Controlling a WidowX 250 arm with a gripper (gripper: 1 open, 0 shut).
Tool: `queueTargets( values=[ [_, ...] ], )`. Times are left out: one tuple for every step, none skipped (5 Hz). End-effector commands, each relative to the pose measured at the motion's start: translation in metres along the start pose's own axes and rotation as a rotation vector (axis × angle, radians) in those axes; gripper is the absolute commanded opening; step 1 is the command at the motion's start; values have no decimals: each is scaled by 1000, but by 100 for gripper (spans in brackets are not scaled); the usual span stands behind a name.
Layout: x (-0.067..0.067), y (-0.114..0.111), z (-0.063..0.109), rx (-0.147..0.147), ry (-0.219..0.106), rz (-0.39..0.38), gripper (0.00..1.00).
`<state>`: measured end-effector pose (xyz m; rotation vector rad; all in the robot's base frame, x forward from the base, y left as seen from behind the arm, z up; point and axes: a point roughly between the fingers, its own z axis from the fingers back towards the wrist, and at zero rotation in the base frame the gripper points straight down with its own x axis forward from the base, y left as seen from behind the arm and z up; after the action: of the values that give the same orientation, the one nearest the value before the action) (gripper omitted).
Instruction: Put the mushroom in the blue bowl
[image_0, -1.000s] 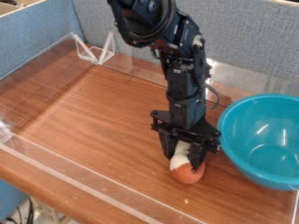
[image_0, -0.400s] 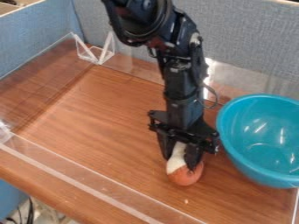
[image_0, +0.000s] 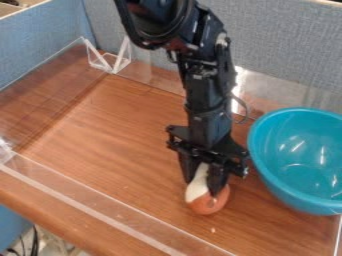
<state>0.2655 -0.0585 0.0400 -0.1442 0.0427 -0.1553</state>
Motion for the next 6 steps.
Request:
queueTargets(
  values=[
    [4,-7,20,-1,-61,-29,0],
    [4,-10,27,-4,-72,-33,0],
    [3,-14,34,-8,-84,-37,0],
    [4,-18,38,-12,-92,-44,0],
    [4,-23,41,-15,-99,-51,0],
    [4,-27,44,-18,-105,-57,0]
  ],
)
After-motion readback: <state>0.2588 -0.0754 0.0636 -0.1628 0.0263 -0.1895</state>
